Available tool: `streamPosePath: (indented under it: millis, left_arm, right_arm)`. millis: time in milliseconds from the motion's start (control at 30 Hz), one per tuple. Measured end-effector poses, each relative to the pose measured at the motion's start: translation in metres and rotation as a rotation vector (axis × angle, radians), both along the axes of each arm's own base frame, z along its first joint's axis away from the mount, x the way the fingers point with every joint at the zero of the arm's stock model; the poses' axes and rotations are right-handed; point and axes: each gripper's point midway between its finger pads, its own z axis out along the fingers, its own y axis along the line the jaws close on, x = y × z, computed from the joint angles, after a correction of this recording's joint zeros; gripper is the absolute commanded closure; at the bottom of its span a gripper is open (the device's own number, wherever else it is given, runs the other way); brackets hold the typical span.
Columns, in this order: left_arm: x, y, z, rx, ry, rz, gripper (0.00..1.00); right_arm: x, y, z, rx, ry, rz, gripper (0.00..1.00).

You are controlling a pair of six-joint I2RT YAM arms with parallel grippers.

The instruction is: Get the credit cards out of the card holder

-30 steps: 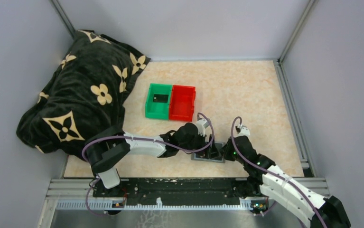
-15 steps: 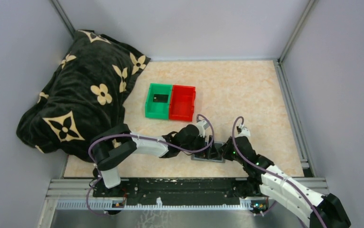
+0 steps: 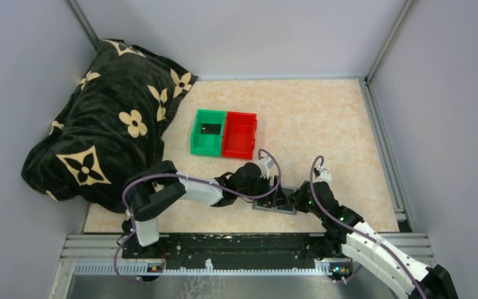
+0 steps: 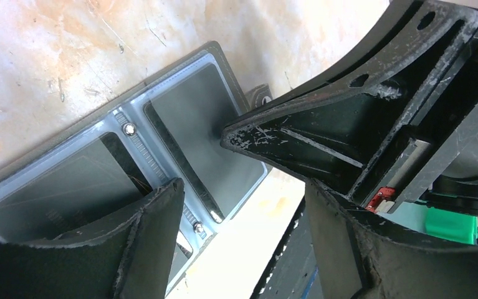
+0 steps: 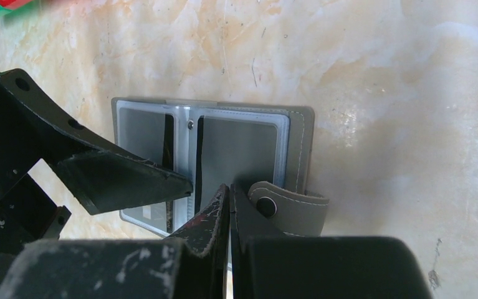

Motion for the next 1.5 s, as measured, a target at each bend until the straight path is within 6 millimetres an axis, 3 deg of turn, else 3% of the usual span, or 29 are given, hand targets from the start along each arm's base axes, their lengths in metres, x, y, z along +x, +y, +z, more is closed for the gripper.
streamPosePath:
  millis: [267,500,967,1267,1500]
  left_arm:
    - [0.0,0.0,0.0,-0.009,0.009,0.007,0.23]
    - [0.002,0.001,0.0,-0.013,0.009,0.011,0.23]
    - [0.003,0.003,0.0,-0.017,0.019,-0.002,0.23]
    - [0.005,0.008,0.001,-0.072,0.073,-0.003,0.29]
    - [0.007,0.015,-0.002,-0.108,0.127,0.016,0.43]
  right_arm:
    - [-0.001,-0.015,0.008,0.01,-0.036,-0.075,1.0]
    - [-0.006,-0.028,-0.003,-0.024,0.012,-0.143,1.0]
    - [-0.002,-0.022,-0.004,-0.025,0.035,-0.133,1.0]
    - [0.002,-0.017,-0.005,-0.001,0.015,-0.128,1.0]
    - [0.004,-0.014,-0.005,0.028,-0.001,-0.127,1.0]
